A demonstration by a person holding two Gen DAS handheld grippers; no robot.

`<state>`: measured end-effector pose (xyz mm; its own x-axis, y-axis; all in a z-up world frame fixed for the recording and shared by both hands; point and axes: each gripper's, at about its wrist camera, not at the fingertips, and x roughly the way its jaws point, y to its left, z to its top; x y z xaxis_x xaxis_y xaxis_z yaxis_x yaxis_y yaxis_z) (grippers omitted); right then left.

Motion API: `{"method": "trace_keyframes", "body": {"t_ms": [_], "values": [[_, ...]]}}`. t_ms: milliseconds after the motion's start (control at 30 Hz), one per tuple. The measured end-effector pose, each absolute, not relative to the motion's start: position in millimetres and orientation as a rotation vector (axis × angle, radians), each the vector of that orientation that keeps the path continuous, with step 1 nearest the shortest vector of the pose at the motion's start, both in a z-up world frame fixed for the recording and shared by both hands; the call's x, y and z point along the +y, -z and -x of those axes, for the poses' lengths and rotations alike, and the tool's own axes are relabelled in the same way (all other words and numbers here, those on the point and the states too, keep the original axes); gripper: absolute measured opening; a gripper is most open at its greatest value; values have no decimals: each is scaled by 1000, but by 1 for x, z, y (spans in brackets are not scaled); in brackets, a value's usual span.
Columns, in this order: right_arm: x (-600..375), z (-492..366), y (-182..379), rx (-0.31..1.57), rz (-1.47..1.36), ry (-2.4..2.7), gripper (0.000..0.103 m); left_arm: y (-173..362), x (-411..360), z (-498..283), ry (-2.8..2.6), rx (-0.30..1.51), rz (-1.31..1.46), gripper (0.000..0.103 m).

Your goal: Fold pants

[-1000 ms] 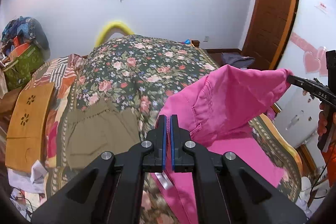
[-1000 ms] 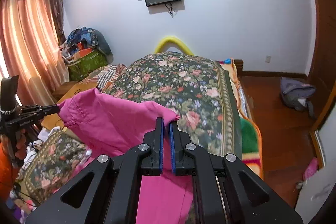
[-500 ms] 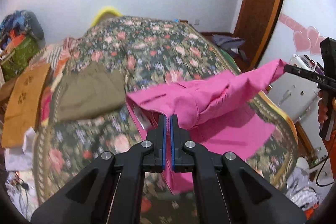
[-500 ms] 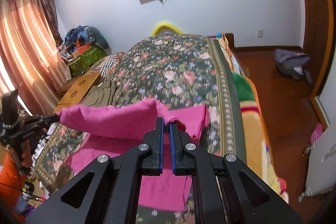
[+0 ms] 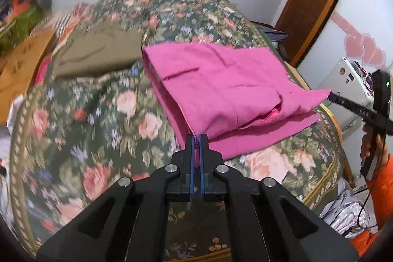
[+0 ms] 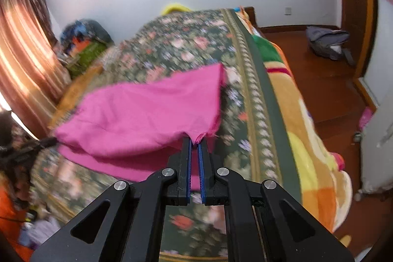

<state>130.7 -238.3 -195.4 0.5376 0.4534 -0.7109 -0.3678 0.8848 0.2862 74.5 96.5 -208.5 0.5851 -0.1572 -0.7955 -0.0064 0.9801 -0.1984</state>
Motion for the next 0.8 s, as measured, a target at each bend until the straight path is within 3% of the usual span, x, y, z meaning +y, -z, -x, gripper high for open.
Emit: {"method": "trace_keyframes", "body": {"t_ms": [333, 600, 800], "values": [[-248, -124, 230, 963, -31, -363, 5, 204, 103, -61, 28, 949, 142, 2], [-253, -125, 193, 888, -47, -365, 5, 161, 96, -77, 37, 859, 115, 6], [-225, -129, 196, 904, -106, -481, 6, 181, 73, -98, 98, 911, 131, 9]]}}
